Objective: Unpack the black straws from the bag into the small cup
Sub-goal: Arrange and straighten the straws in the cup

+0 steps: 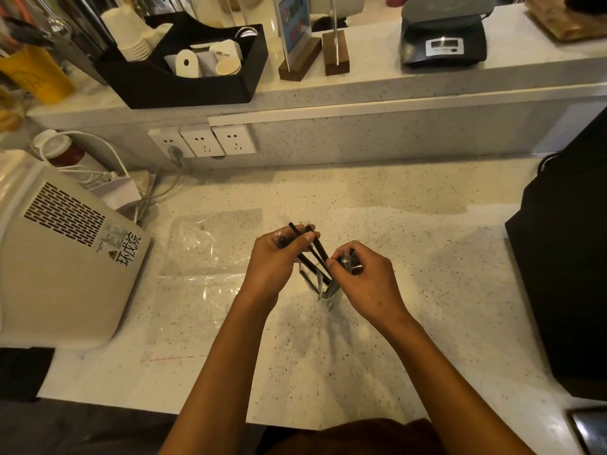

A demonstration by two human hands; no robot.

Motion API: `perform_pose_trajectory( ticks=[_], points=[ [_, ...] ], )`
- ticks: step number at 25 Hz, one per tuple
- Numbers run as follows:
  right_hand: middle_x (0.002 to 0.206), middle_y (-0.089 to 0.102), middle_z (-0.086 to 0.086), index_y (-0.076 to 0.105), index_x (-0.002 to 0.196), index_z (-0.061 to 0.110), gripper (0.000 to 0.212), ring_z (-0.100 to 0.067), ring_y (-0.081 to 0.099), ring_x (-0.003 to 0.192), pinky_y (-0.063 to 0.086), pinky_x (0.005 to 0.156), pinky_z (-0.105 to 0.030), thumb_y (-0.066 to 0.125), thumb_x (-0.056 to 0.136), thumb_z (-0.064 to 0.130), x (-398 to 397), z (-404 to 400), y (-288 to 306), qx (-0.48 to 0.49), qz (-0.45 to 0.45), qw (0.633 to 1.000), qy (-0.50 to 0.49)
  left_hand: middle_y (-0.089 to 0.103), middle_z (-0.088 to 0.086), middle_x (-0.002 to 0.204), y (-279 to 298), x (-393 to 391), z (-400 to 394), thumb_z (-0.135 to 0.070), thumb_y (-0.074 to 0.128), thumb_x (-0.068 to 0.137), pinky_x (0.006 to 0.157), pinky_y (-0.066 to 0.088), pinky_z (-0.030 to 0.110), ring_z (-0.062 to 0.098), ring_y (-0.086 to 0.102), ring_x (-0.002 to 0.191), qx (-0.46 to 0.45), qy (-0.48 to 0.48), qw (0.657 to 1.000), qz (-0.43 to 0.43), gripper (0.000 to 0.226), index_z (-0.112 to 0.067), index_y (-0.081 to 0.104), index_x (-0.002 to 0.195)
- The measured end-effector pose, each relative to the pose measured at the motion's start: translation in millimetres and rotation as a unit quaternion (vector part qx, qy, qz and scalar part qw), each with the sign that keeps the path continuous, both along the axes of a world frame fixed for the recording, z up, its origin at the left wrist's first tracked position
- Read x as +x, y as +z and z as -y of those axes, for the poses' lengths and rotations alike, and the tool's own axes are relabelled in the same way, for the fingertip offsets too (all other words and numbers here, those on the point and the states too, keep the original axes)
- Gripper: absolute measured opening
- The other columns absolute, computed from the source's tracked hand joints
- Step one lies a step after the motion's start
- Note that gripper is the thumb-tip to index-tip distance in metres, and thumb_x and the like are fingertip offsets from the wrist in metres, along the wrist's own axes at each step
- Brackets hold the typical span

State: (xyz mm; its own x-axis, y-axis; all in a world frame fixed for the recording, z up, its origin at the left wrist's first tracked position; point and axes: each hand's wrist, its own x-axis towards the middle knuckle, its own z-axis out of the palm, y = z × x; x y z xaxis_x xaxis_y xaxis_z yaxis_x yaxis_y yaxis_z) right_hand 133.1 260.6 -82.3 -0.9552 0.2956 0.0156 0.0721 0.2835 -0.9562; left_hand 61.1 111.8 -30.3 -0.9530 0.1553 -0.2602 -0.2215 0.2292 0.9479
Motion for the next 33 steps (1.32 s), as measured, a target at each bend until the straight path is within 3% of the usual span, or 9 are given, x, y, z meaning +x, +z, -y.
perform_pose_trajectory(
  ticks=[6,11,16,20,23,25,27,29,33],
  points=[
    [0.083,0.067,0.027,0.064,0.081,0.031,0.011,0.004,0.063,0.077,0.047,0.061,-0.006,0.07,0.09,0.03,0,1,1,0.003,0.001,1.0,-0.001,0.081,-0.008,0.103,0,0,2,-0.015,0.064,0.098,0.1,0.049,0.034,0.007,0.073,0.101,0.002,-0.035,0.999,0.003,0.019,-0.025,0.073,0.112],
    [0.085,0.067,0.024,0.064,0.081,0.032,0.011,0.002,0.064,0.077,0.048,0.06,-0.007,0.069,0.09,0.03,0,0,3,0.006,0.007,1.0,-0.001,0.079,-0.009,0.112,-1,2,4,-0.014,0.059,0.102,0.097,0.045,0.027,0.004,0.069,0.112,0.018,-0.088,0.996,0.014,0.03,-0.022,0.063,0.13],
    [0.085,0.069,0.022,0.066,0.083,0.034,0.011,0.0,0.065,0.079,0.049,0.062,-0.007,0.074,0.087,0.04,-1,-3,6,-0.024,0.023,0.999,0.013,0.075,-0.013,0.119,-5,3,10,-0.023,0.062,0.091,0.108,0.042,0.038,0.003,0.064,0.116,-0.02,-0.129,0.991,0.012,0.043,-0.035,0.062,0.132],
    [0.102,0.071,0.027,0.066,0.106,0.043,0.036,0.004,0.066,0.1,0.053,0.083,-0.013,0.068,0.077,0.063,9,-10,4,-0.047,0.022,0.998,0.047,0.063,-0.01,0.141,-18,11,31,-0.015,0.047,0.079,0.114,0.035,0.045,0.01,0.051,0.137,0.017,-0.175,0.984,0.024,0.063,-0.039,0.059,0.135],
    [0.13,0.056,0.036,0.045,0.138,0.052,0.059,0.004,0.054,0.125,0.045,0.099,-0.021,0.065,0.082,0.059,27,-15,-11,-0.029,-0.002,0.995,0.095,0.054,-0.023,0.147,-35,26,47,-0.012,0.049,0.075,0.116,0.036,0.044,0.0,0.045,0.139,-0.038,-0.18,0.983,0.025,0.075,-0.055,0.052,0.136],
    [0.14,0.04,0.042,0.028,0.144,0.061,0.078,0.012,0.04,0.132,0.035,0.101,-0.013,0.069,0.079,0.059,33,-12,-21,0.014,0.024,0.991,0.133,0.05,-0.027,0.147,-47,34,47,-0.017,0.056,0.081,0.117,0.036,0.045,-0.001,0.043,0.139,-0.091,-0.177,0.98,0.028,0.072,-0.064,0.046,0.134],
    [0.14,0.042,0.034,0.027,0.143,0.061,0.084,0.011,0.039,0.131,0.033,0.096,-0.01,0.072,0.073,0.071,30,-1,-27,0.048,0.056,0.989,0.13,0.051,-0.023,0.148,-55,38,42,-0.031,0.066,0.092,0.112,0.04,0.04,0.002,0.047,0.136,-0.123,-0.168,0.978,0.005,0.06,-0.06,0.043,0.14],
    [0.131,0.051,0.032,0.04,0.137,0.057,0.072,0.008,0.048,0.125,0.038,0.09,-0.01,0.066,0.073,0.079,24,12,-26,0.047,0.046,0.994,0.087,0.057,-0.022,0.144,-58,40,33,-0.04,0.071,0.092,0.103,0.043,0.03,-0.002,0.052,0.13,-0.13,-0.147,0.98,-0.028,0.056,-0.05,0.048,0.142],
    [0.11,0.069,0.032,0.062,0.117,0.056,0.031,0.007,0.063,0.108,0.048,0.086,-0.007,0.065,0.087,0.063,11,18,-24,0.015,-0.014,1.0,0.021,0.064,-0.04,0.116,-58,38,17,-0.037,0.07,0.092,0.096,0.047,0.028,-0.016,0.056,0.114,-0.136,-0.109,0.983,-0.066,0.036,-0.05,0.063,0.126]
  ],
)
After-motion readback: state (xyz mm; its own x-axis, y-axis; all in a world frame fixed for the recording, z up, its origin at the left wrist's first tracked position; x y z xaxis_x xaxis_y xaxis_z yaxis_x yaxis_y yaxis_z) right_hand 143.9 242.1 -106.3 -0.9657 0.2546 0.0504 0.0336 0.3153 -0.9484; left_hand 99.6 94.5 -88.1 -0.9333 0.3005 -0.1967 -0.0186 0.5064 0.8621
